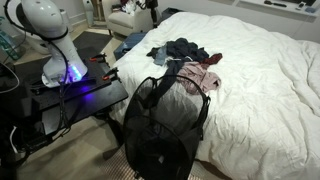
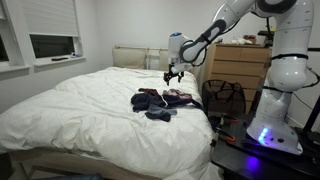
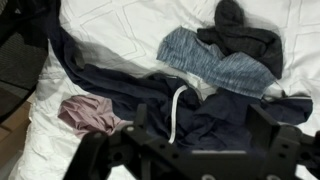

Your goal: Put the grey sock in the black bag

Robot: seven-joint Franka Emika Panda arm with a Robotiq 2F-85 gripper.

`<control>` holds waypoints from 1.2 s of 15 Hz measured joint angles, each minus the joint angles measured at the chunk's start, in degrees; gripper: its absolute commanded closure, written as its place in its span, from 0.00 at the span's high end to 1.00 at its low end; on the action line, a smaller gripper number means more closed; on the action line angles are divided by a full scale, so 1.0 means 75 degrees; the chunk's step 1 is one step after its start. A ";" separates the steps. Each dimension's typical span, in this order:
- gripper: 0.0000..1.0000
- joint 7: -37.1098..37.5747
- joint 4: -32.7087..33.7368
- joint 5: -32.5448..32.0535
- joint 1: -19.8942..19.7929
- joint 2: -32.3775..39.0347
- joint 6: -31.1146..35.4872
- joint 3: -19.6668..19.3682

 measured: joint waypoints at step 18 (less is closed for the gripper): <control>1.00 -0.1934 -0.0002 0.0891 0.0997 0.2374 0.3301 -0.1392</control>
